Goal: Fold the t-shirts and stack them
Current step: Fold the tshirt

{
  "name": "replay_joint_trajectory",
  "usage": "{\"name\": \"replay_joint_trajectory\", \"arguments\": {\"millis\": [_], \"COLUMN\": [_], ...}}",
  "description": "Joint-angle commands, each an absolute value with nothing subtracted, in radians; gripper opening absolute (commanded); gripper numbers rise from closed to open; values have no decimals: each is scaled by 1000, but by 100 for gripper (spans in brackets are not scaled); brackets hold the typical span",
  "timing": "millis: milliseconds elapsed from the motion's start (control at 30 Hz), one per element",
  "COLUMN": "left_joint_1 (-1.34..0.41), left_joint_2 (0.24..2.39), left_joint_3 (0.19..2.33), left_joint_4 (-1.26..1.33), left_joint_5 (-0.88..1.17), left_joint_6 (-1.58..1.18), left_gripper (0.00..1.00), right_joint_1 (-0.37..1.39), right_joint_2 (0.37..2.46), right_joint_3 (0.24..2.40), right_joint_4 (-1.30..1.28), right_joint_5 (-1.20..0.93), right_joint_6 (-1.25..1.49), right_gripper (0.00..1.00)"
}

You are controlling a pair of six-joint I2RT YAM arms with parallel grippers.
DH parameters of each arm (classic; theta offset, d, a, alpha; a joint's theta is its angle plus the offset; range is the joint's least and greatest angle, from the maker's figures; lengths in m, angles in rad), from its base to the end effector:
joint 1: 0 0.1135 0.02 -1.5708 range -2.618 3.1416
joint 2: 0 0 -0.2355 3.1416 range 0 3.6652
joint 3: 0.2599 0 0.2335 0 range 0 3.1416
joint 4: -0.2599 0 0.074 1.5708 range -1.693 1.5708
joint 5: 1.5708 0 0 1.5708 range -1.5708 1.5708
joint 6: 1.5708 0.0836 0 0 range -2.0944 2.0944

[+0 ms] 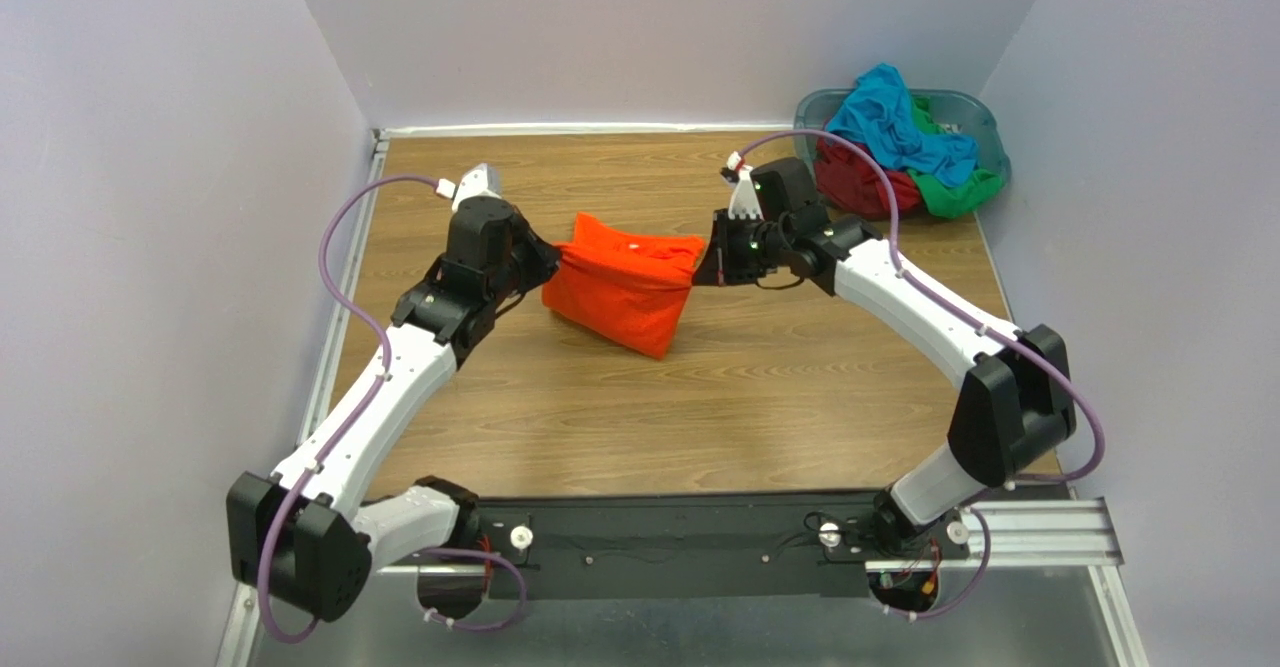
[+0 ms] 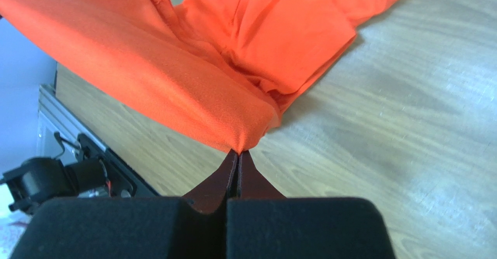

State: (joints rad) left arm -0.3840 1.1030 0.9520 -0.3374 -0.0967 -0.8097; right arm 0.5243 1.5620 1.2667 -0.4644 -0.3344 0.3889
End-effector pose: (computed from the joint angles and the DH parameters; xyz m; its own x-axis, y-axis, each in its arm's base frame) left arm 0.2670 -0.0992 0.2753 -0.5128 -0.5701 -0.6419 -0.1123 0.7858 -0.6082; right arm 0.2998 0.2051 0.2354 -0.8091 -0.0541 -0.5852 -0.4021 0.7772 0.4841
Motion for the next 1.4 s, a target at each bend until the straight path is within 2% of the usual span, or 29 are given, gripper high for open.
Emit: {"name": "replay_joint_trajectory", "arguments": {"millis": [0, 500, 900, 967, 1000, 1033, 1067, 1100, 1133, 1167, 1200, 1233, 1367], "left_joint_1": [-333, -264, -218, -207, -203, -199, -195, -193, -193, -193, -193, -193, -193], "left_joint_2": [1176, 1530, 1851, 1885, 1923, 1943, 1960, 1986, 1994, 1996, 1993, 1985, 1907], "left_joint_3": [1026, 1207, 1408, 1436, 1448, 1465, 1503, 1520, 1534, 1560, 1566, 1569, 1502], "left_joint_4": [-259, -146, -130, -124, -126, -130, -146, -152, -164, -179, -183, -187, -180], "left_joint_5": [-104, 29, 32, 11, 9, 23, 29, 31, 29, 28, 25, 23, 38], "left_joint_6": [-729, -640, -607, -607, -606, -604, -595, -595, -592, -588, -586, -586, -597], "left_gripper": [0, 0, 0, 0, 0, 0, 30, 44, 55, 82, 94, 98, 98], "right_joint_1": [483, 384, 334, 328, 324, 321, 322, 321, 321, 321, 321, 322, 322], "right_joint_2": [1620, 1831, 2117, 2181, 2207, 2245, 2262, 2272, 2276, 2270, 2261, 2244, 2128], "right_joint_3": [1322, 1440, 1692, 1739, 1794, 1821, 1847, 1865, 1890, 1894, 1893, 1887, 1760], "right_joint_4": [-488, -486, -477, -476, -476, -477, -479, -479, -477, -479, -479, -479, -476], "right_joint_5": [-357, -399, -365, -333, -331, -330, -343, -354, -365, -382, -387, -387, -405], "right_joint_6": [360, 347, 302, 299, 292, 287, 285, 284, 287, 287, 290, 290, 291], "right_gripper": [1, 1, 1, 5, 11, 24, 63, 97, 100, 100, 100, 100, 100]}}
